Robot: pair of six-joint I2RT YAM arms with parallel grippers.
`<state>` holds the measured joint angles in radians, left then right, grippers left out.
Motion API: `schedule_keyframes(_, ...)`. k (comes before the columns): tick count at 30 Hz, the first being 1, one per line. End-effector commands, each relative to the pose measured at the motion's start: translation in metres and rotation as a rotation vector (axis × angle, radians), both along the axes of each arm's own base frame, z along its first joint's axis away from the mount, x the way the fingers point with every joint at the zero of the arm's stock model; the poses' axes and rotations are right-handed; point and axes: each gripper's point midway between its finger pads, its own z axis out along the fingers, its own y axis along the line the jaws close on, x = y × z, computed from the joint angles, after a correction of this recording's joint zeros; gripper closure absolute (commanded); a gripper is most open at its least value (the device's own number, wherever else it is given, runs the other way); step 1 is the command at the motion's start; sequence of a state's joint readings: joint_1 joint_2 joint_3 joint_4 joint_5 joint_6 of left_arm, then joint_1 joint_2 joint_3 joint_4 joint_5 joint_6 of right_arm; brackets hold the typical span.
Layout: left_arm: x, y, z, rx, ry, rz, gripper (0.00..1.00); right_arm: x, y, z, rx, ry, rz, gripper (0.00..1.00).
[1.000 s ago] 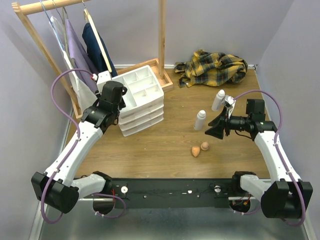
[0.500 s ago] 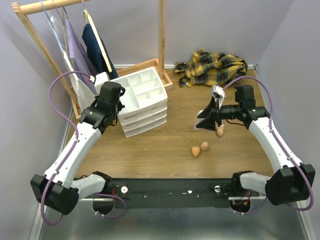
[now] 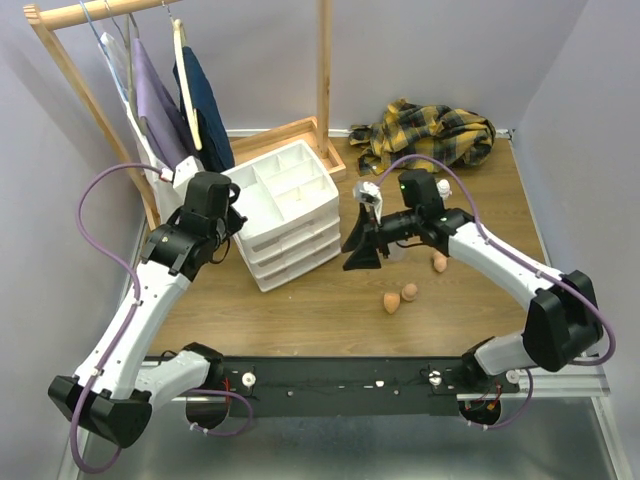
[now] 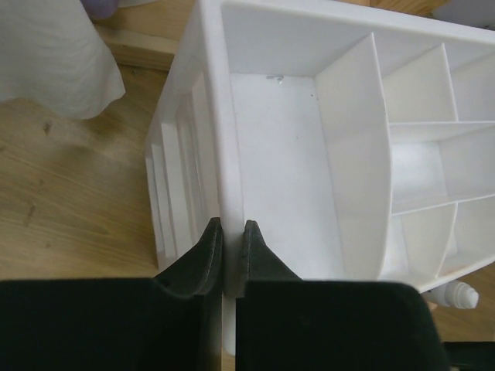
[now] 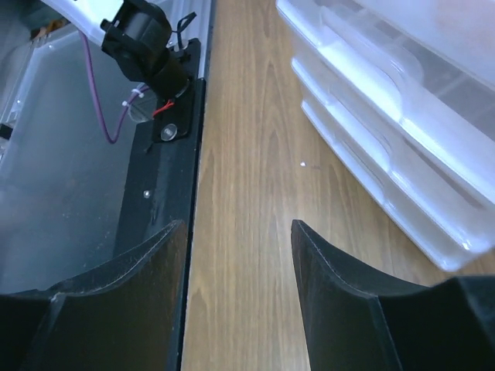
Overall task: Organize the makeup
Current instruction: Open the drawer in the storage box.
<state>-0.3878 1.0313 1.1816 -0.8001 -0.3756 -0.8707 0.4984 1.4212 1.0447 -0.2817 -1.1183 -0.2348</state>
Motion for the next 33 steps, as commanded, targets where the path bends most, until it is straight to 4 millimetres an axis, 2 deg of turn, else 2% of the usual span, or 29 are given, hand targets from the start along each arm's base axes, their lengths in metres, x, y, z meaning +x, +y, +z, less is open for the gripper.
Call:
schedule_keyframes(1, 0.004, -0.014, 0.060, -0.272, -0.176, 0.059, 1.00, 0.015, 0.032, 0.010, 0.040, -0.003, -0.041, 0.35)
schedule_keyframes(6, 0.004, -0.018, 0.056, -0.386, -0.177, 0.110, 1.00, 0.017, 0.050, 0.009, 0.075, 0.123, -0.080, 0.35)
schedule_keyframes(7, 0.004, -0.019, 0.056, -0.406, -0.180, 0.115, 1.00, 0.023, 0.054, 0.010, 0.098, 0.117, -0.104, 0.35)
schedule_keyframes(9, 0.004, -0.023, 0.050, -0.458, -0.170, 0.130, 1.00, 0.021, 0.058, 0.004, 0.099, 0.226, -0.152, 0.34)
schedule_keyframes(10, 0.005, -0.025, 0.051, -0.481, -0.173, 0.135, 1.00, 0.029, 0.061, 0.007, 0.128, 0.227, -0.192, 0.34)
schedule_keyframes(11, 0.005, -0.026, 0.050, -0.496, -0.172, 0.138, 1.00, 0.026, 0.062, -0.001, 0.118, 0.334, -0.223, 0.34)
schedule_keyframes(12, 0.005, -0.026, 0.048, -0.506, -0.171, 0.146, 1.00, 0.027, 0.064, -0.002, 0.127, 0.366, -0.238, 0.34)
schedule_keyframes(13, 0.006, -0.026, 0.049, -0.529, -0.177, 0.160, 1.00, 0.029, 0.066, 0.000, 0.152, 0.379, -0.247, 0.34)
schedule_keyframes(15, 0.006, -0.024, 0.050, -0.544, -0.184, 0.174, 1.00, 0.028, 0.067, -0.009, 0.150, 0.484, -0.270, 0.34)
schedule_keyframes(17, 0.007, -0.024, 0.052, -0.564, -0.191, 0.190, 1.00, 0.028, 0.069, -0.003, 0.196, 0.516, -0.267, 0.30)
schedule_keyframes(18, 0.006, -0.023, 0.053, -0.572, -0.194, 0.194, 1.00, 0.027, 0.068, -0.012, 0.195, 0.544, -0.274, 0.27)
schedule_keyframes(19, 0.007, -0.025, 0.054, -0.580, -0.195, 0.193, 1.00, 0.028, 0.070, -0.005, 0.234, 0.520, -0.262, 0.21)
schedule_keyframes(22, 0.007, -0.025, 0.059, -0.607, -0.203, 0.202, 1.00, 0.033, 0.074, -0.008, 0.265, 0.552, -0.259, 0.15)
schedule_keyframes(27, 0.006, -0.021, 0.068, -0.631, -0.227, 0.224, 1.00, 0.044, 0.082, -0.007, 0.335, 0.602, -0.254, 0.14)
schedule_keyframes(28, 0.005, -0.021, 0.072, -0.635, -0.234, 0.225, 1.00, 0.046, 0.083, 0.000, 0.381, 0.577, -0.248, 0.14)
schedule_keyframes(29, 0.006, -0.020, 0.073, -0.631, -0.240, 0.226, 1.00, 0.049, 0.084, -0.005, 0.389, 0.599, -0.258, 0.14)
schedule_keyframes(33, 0.006, -0.020, 0.077, -0.633, -0.245, 0.222, 1.00, 0.057, 0.086, -0.003, 0.435, 0.580, -0.287, 0.14)
